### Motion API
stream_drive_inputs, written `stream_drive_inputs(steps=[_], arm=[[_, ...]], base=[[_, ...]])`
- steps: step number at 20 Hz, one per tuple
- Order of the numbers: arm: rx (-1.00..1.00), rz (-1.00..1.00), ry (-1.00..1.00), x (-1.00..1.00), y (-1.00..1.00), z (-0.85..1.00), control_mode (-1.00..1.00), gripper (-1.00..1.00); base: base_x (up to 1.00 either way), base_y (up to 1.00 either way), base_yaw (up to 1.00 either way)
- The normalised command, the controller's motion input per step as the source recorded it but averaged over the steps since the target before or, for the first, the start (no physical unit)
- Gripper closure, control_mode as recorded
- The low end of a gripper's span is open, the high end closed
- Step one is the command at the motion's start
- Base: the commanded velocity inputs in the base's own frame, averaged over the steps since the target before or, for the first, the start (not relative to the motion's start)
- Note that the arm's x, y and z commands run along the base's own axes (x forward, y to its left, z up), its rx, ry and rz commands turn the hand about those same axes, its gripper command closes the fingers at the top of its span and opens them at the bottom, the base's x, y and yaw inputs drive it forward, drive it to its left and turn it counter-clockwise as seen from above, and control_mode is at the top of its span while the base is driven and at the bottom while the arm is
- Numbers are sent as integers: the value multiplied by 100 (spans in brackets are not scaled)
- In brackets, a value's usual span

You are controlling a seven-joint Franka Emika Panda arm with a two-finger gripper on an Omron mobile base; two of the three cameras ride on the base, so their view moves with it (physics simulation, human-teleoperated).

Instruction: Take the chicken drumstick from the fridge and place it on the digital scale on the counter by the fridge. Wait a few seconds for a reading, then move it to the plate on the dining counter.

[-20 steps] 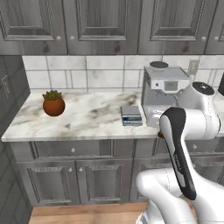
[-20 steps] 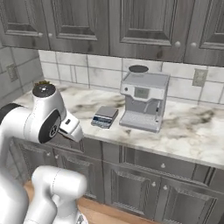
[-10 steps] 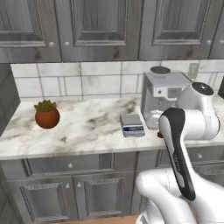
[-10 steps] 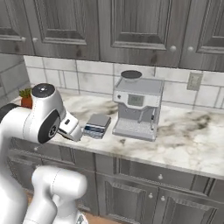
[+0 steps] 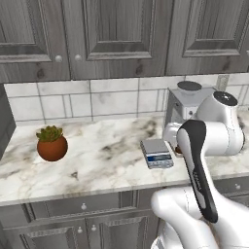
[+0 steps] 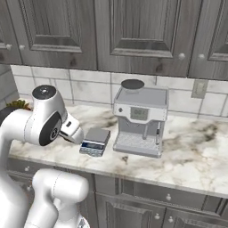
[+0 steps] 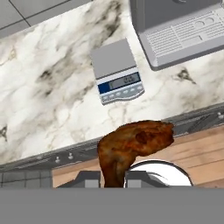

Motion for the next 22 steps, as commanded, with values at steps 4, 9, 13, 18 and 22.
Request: stream_drive_inputs(steps=[4, 9, 13, 18, 22], arm=[[-3, -6, 0, 7, 9, -12, -100, 100], [-8, -9, -1, 22, 0, -22, -100, 100], [-11, -5, -5, 70, 0, -27, -100, 100], [-6, 0, -5, 79, 0, -34, -100, 100], [0, 0, 0, 92, 0, -50, -100, 100]], base=[[14, 17, -7], [0, 0, 0], [0, 0, 0], [0, 0, 0], [0, 0, 0]])
